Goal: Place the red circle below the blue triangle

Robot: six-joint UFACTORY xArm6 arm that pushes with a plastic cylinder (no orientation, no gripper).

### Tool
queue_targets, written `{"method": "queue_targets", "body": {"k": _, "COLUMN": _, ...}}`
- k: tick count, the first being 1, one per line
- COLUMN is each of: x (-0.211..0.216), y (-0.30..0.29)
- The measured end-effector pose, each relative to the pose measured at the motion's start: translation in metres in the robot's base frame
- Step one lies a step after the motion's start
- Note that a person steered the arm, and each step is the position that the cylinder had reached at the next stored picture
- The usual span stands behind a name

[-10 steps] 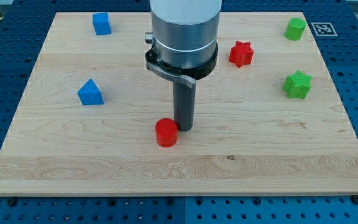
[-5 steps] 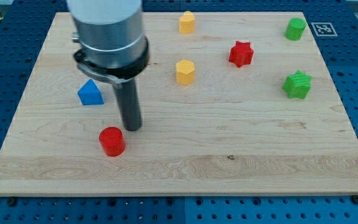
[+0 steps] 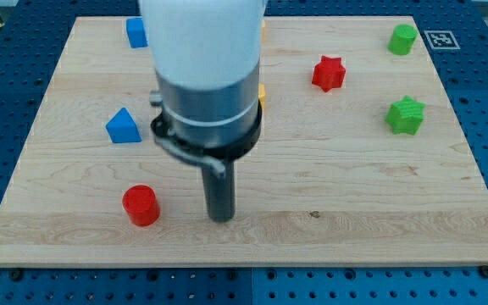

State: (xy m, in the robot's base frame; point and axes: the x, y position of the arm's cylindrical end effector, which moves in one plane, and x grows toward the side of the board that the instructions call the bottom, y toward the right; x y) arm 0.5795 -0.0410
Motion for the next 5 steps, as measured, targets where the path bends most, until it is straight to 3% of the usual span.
{"method": "queue_targets", "body": {"k": 2, "x": -0.006, "y": -0.052}}
{"method": "queue_targets", "body": {"k": 3, "x": -0.028, "y": -0.018}}
{"method": "queue_targets", "body": {"k": 4, "x": -0.04, "y": -0.027}}
{"method": "queue_targets", "body": {"k": 5, "x": -0.02, "y": -0.061}}
